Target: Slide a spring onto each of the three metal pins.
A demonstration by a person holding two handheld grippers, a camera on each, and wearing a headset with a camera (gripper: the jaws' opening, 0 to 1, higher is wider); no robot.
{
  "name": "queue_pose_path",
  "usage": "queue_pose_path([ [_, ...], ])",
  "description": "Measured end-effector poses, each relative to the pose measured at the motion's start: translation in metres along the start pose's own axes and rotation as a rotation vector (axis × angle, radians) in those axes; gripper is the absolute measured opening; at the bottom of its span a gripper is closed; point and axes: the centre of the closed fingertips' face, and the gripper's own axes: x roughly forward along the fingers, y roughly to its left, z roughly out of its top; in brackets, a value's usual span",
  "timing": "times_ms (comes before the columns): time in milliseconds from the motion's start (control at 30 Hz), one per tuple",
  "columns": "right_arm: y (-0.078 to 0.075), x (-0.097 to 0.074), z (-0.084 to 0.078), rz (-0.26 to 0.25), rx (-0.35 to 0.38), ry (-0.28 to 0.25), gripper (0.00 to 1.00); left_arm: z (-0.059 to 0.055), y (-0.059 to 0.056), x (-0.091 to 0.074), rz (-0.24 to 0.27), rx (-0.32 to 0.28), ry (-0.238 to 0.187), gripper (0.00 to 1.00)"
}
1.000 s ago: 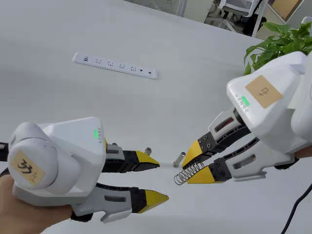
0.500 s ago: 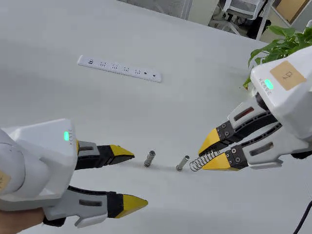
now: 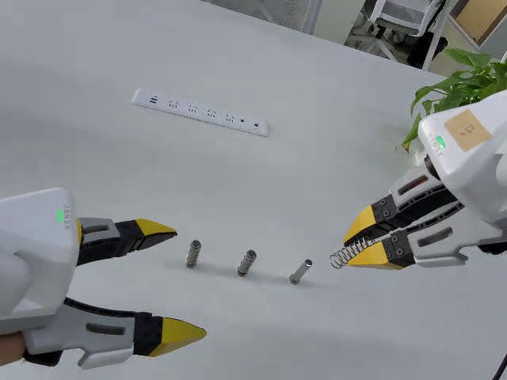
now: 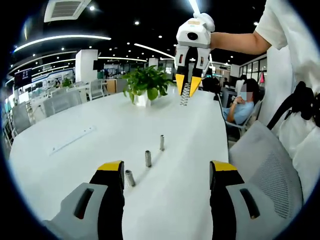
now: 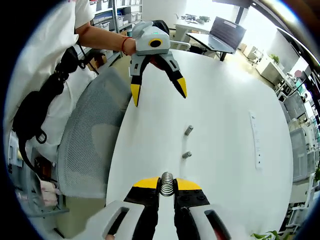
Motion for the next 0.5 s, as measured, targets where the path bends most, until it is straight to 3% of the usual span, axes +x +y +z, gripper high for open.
queue_pose_path([
  [167, -0.009, 0.007, -0.010, -0.003, 0.022, 0.026, 0.06, -0.005, 0.006, -0.003, 0.006, -0.003, -0.021, 0.84],
  [500, -0.033, 0.029, -0.031, -0.004, 0.060, 0.078, 0.06, -0.019, 0.015, -0.004, -0.001, -0.028, -0.033, 0.98],
])
